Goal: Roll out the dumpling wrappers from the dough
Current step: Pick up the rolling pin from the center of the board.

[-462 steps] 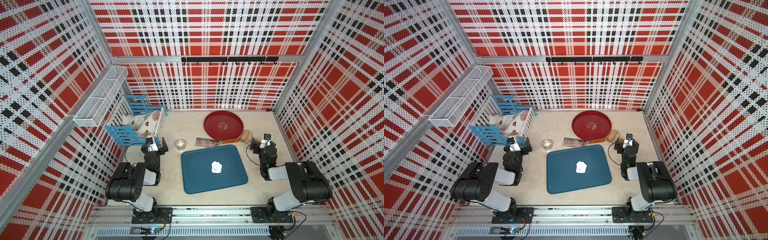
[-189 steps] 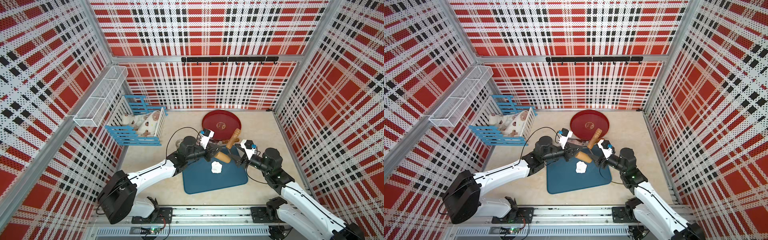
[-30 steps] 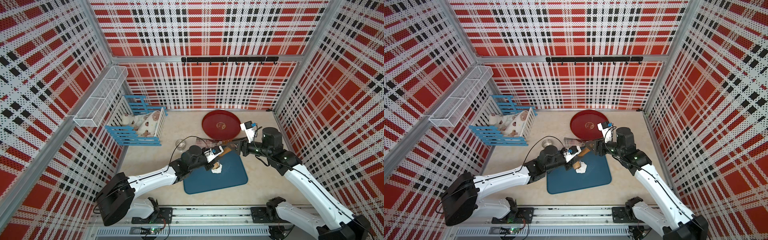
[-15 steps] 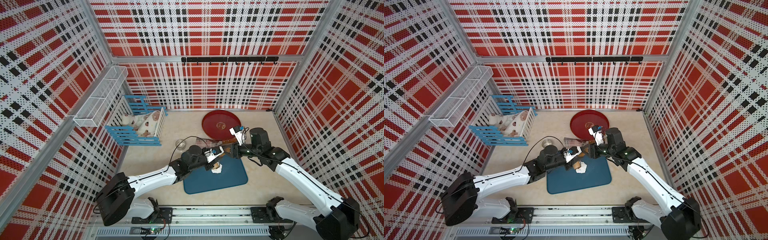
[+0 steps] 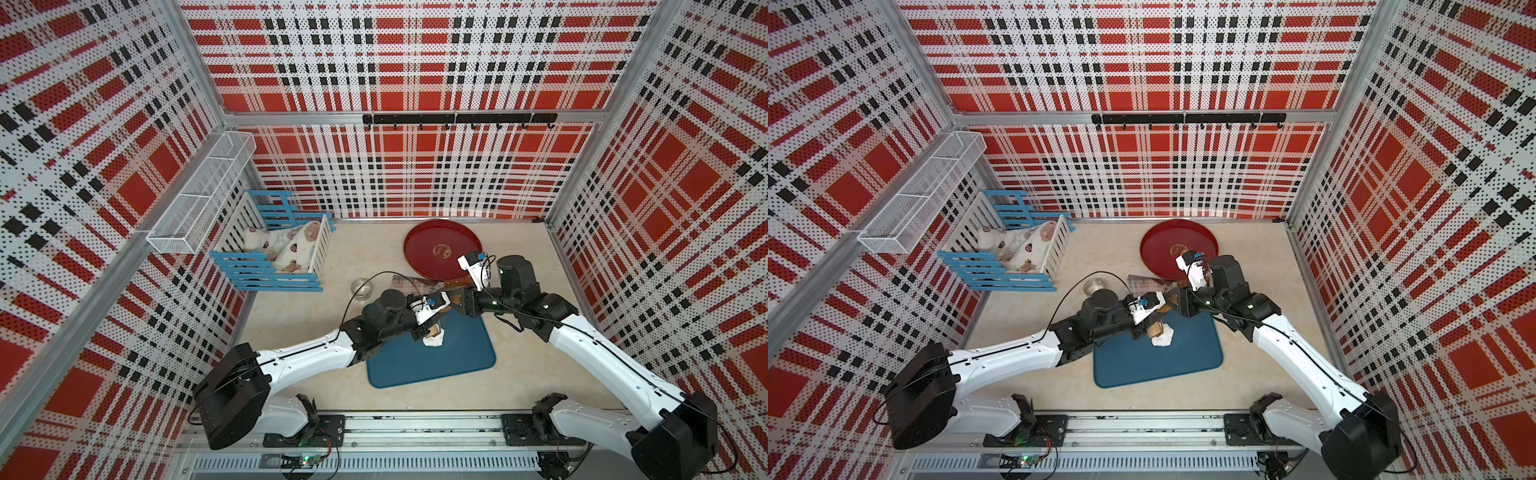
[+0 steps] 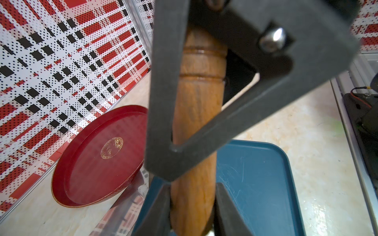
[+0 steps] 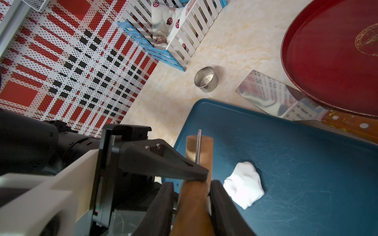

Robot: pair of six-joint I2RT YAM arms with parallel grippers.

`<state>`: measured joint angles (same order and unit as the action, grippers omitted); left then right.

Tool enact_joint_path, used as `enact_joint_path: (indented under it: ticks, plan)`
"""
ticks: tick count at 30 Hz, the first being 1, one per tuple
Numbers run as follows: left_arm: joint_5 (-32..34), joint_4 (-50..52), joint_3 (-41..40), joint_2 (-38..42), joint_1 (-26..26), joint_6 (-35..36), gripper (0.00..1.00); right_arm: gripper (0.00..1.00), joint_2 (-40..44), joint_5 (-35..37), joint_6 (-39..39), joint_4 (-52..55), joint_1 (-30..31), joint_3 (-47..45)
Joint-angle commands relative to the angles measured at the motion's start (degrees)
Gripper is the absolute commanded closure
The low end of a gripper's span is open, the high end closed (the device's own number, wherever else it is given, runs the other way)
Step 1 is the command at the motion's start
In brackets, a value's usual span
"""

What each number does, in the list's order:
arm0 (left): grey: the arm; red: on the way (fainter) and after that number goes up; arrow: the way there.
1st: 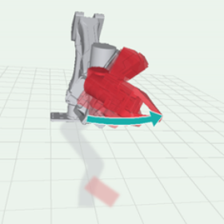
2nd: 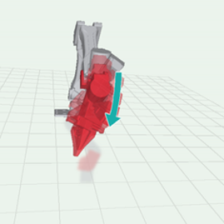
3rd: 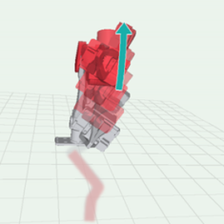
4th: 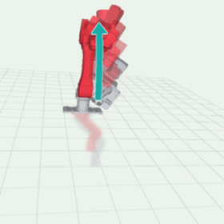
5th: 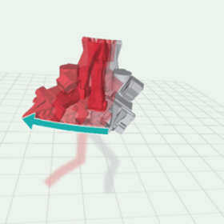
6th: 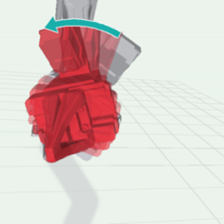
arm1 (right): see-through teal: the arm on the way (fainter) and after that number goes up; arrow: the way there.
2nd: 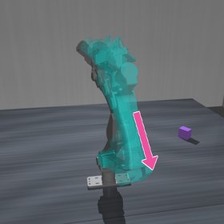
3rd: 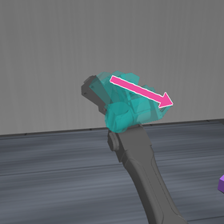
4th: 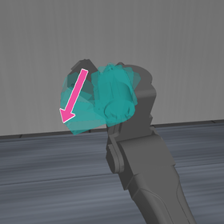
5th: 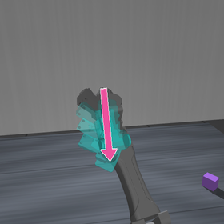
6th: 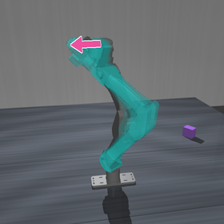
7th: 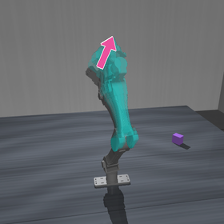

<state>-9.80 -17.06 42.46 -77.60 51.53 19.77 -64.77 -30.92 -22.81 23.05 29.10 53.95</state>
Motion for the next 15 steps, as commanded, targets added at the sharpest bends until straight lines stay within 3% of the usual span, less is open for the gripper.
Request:
enact_joint_path:
  ticks: [1,11,12,15]
  plan:
    - [-1.2,-4.3,3.2,-0.2,1.1,0.6,1.0,0.69,-0.8,-1.3,0.5,-0.2,1.0,1.1]
    - [-0.8,-4.5,3.5,-1.0,1.4,0.1,1.0,0.96,-1.1,-2.7,0.2,-1.0,1.0,1.1]
    - [-0.7,-4.5,3.4,-1.0,1.4,-0.1,0.97,0.99,-1.2,-2.7,0.0,-1.2,1.0,1.1]
    - [0.4,-4.6,3.4,-1.1,1.2,-1.5,0.63,1.0,-0.8,-1.9,-1.1,-2.3,1.0,0.4]
